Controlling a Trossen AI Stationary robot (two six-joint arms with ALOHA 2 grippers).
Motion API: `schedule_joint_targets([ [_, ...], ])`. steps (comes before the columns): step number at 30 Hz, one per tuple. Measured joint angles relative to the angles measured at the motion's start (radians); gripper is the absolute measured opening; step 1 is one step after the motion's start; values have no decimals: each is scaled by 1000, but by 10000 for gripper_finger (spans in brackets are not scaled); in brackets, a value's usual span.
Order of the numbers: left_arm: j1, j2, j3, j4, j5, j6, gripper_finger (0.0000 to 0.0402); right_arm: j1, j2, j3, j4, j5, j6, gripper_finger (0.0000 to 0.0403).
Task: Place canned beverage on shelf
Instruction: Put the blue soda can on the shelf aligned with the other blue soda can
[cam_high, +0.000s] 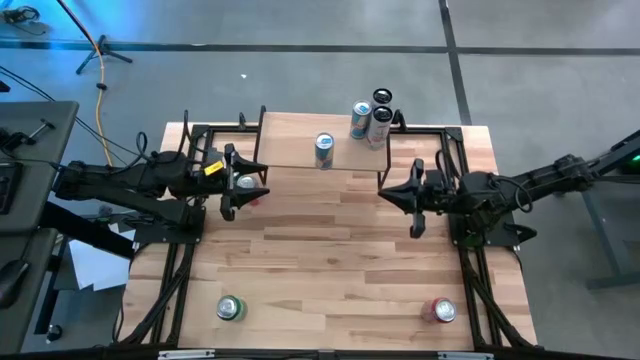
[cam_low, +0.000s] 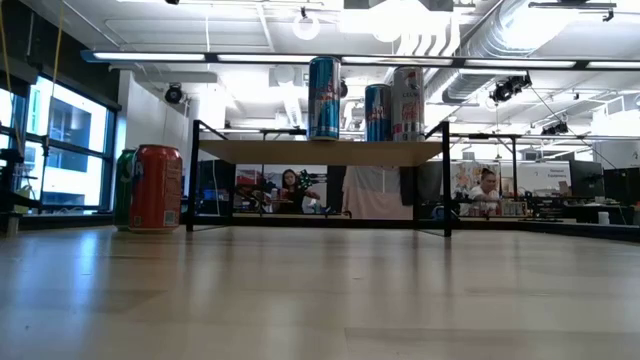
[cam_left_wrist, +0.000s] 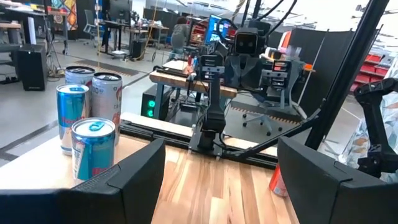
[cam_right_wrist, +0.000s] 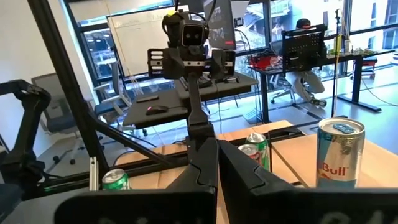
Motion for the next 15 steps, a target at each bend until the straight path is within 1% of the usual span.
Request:
schedule_joint_targets([
  [4,0,0,0,-13,0,9,265,-16,0,0,-2,-18,3,0],
  [6,0,0,0,-36,0,9,255,-21,0,0,-2,-21,5,0],
  [8,0,0,0,-53,0,18,234,-26,0,0,-2,-21,5,0],
  [11,0,0,0,-63,-1,31,183,-32,0,0,-1,-22,5,0],
  [13,0,0,0,-70,-1,51,135,-37,0,0,-1,-22,6,0],
  [15,1,0,0,-78,-1,61,78,-41,0,0,-1,-22,6,0],
])
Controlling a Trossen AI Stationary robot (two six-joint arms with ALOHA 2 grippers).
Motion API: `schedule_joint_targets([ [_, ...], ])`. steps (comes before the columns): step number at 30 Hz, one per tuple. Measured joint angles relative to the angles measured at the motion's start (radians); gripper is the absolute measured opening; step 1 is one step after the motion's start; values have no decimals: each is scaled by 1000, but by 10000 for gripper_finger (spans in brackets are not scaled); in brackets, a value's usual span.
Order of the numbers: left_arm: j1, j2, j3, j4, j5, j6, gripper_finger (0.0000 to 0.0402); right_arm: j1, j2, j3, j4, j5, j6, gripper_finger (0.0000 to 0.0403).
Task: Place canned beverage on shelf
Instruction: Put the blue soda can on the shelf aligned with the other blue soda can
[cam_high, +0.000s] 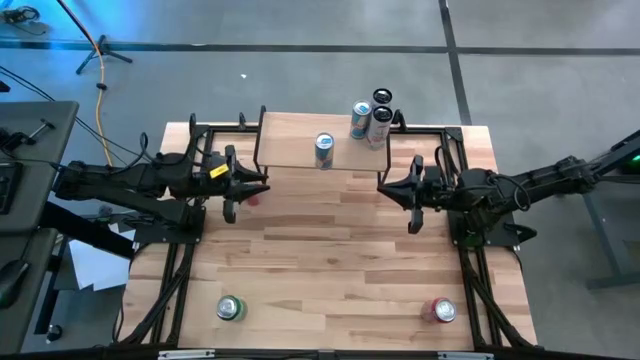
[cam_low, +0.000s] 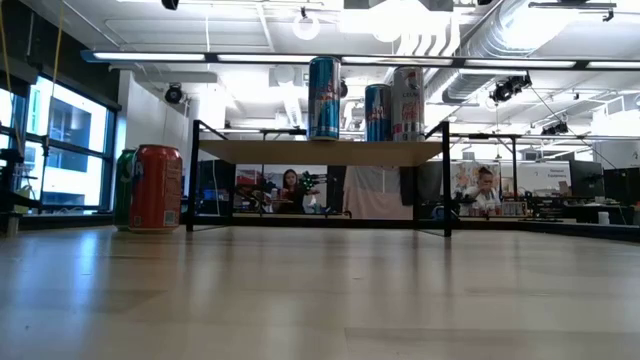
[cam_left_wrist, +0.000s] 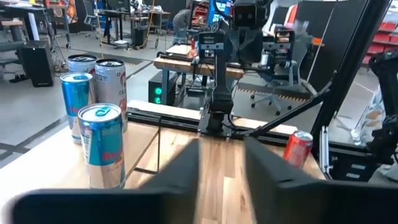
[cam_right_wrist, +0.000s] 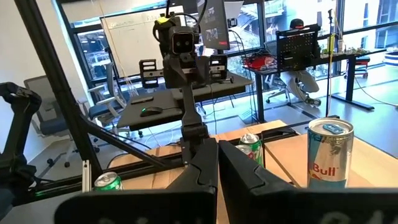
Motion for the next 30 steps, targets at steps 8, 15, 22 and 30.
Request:
schedule_joint_targets([
  [8,0,1,0,-53,-45,-24,3,0,0,0,3,0,0,0],
  [15,0,76,0,-22,-80,-90,0,0,0,0,4,21,0,0],
  [22,-2,285,0,155,-178,-143,0,0,0,0,5,71,0,0],
  [30,-2,508,0,363,-353,-211,0,0,0,0,5,89,0,0],
])
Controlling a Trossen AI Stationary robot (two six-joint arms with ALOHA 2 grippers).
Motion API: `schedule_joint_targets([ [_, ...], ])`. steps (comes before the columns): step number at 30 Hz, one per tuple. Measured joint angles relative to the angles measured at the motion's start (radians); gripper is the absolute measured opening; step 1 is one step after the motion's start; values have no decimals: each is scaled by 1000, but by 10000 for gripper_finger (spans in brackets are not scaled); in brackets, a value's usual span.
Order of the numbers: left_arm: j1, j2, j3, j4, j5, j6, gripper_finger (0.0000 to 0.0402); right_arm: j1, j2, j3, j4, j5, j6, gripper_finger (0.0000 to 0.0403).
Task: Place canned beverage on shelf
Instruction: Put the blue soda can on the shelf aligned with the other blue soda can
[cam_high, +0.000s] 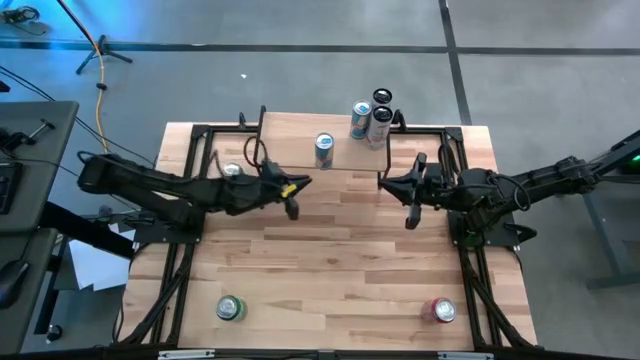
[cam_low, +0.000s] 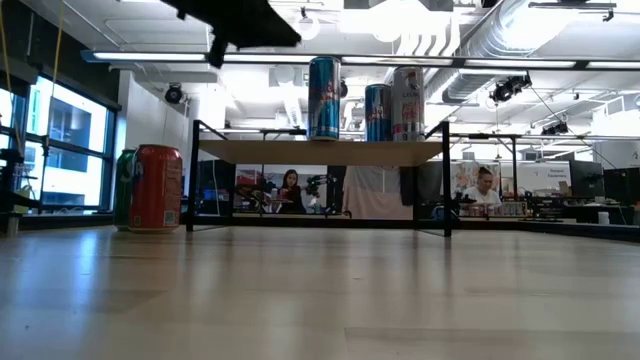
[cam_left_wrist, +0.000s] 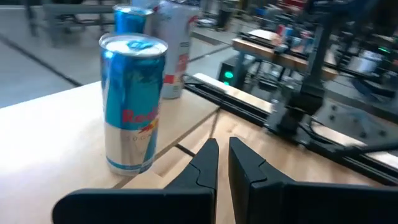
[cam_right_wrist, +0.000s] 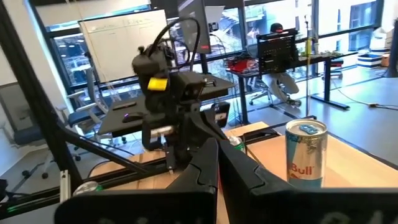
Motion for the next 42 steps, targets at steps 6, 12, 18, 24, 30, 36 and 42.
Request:
schedule_joint_targets([
  [6,27,97,0,87,-115,-76,0,0,0,0,0,41,-8,0],
  [12,96,162,0,154,-78,-80,0,0,0,0,-1,42,-8,0],
  [18,151,185,0,152,-46,-104,0,0,0,0,-1,41,-8,0],
  [24,186,189,0,153,-15,-104,0,0,0,0,-1,41,-8,0],
  [30,215,189,0,152,30,-96,0,0,0,0,-1,40,-8,0],
  [36,234,189,0,153,90,-96,0,0,0,0,-1,37,-8,0],
  [42,233,220,0,172,103,-107,0,0,0,0,-1,37,-8,0],
])
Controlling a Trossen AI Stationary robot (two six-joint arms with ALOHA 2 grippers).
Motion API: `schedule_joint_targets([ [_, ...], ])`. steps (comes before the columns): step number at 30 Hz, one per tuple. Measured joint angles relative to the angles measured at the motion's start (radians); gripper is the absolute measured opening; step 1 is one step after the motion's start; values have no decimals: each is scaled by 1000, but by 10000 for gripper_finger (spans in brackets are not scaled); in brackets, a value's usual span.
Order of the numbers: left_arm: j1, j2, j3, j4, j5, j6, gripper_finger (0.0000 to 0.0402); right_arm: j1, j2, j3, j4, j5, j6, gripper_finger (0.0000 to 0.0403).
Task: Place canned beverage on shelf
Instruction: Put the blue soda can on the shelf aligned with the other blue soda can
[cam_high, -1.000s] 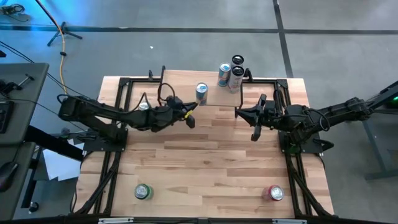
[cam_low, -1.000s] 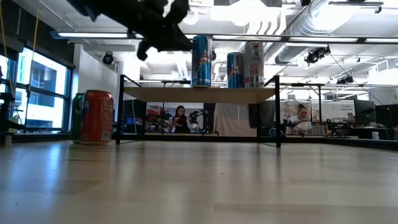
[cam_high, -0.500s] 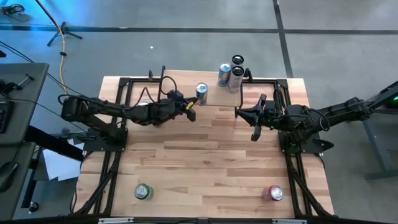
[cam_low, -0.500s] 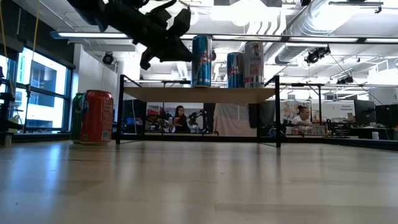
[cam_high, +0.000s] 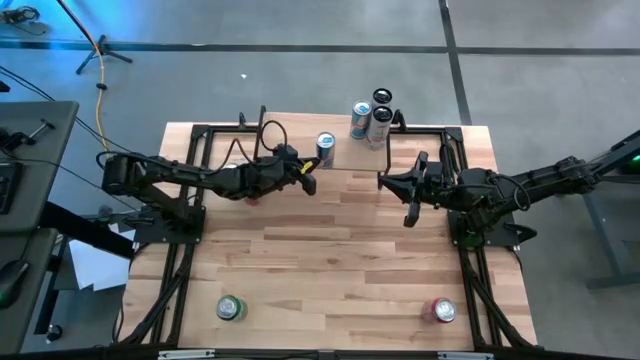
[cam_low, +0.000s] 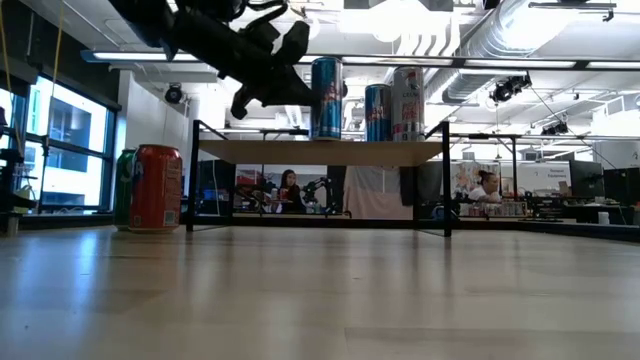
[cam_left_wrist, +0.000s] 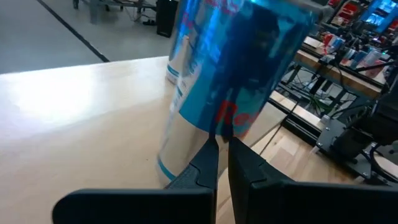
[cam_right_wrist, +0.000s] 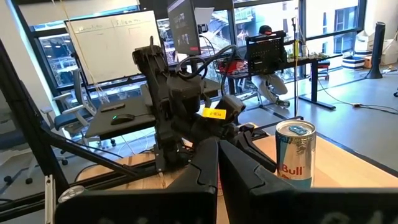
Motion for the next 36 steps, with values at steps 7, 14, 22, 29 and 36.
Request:
schedule_joint_targets([
  [7,0,39,0,8,21,-40,0,0,0,0,0,0,0,0],
  [14,10,40,0,11,26,-41,0,0,0,0,0,1,0,0],
  [22,11,40,0,19,28,-41,0,0,0,0,0,1,0,0],
  [29,11,40,0,24,28,-40,0,0,0,0,0,1,0,0],
  [36,11,40,0,24,28,-41,0,0,0,0,0,2,0,0],
])
